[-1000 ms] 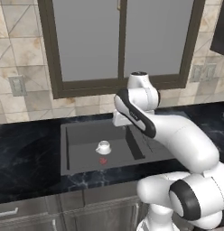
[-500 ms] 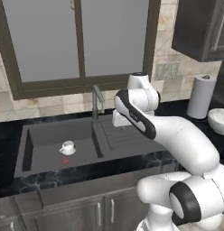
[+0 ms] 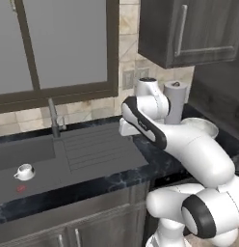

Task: Pick the mug and place it in the sink. Pick the bowl and place it in the open cabinet and then close the cabinet.

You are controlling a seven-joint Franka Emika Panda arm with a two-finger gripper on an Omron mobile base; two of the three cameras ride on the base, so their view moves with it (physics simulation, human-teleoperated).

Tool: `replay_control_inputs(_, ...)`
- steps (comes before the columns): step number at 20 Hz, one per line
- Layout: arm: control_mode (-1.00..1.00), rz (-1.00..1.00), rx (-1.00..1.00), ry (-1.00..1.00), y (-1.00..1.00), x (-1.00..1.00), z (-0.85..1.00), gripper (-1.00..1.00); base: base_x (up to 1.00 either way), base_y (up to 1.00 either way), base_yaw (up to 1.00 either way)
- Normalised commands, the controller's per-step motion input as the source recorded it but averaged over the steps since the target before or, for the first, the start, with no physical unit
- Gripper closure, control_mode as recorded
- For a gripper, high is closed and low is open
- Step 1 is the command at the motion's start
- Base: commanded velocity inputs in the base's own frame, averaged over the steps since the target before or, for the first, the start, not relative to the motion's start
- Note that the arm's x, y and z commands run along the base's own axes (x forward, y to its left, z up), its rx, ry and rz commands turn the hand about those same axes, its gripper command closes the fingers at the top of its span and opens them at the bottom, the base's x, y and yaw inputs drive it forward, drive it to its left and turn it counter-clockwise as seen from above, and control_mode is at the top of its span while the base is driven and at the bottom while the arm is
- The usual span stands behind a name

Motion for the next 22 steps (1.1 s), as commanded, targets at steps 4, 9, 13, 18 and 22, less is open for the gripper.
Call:
replay_control_inputs(4,1.00,0.00,0.00,0.00,0.00,0.00,0.00,-1.00,-0.01,-0.38,-0.35)
replay_control_inputs(9,1.00,0.00,0.00,0.00,0.00,0.00,0.00,-1.00,0.00,-0.34,-0.33)
replay_control_inputs(13,1.00,0.00,0.00,0.00,0.00,0.00,0.00,-1.00,0.00,-0.33,-0.31)
replay_control_inputs(18,1.00,0.00,0.00,0.00,0.00,0.00,0.00,-1.00,0.00,-0.39,-0.31)
replay_control_inputs(22,1.00,0.00,0.00,0.00,0.00,0.00,0.00,-1.00,0.00,-0.39,-0.30)
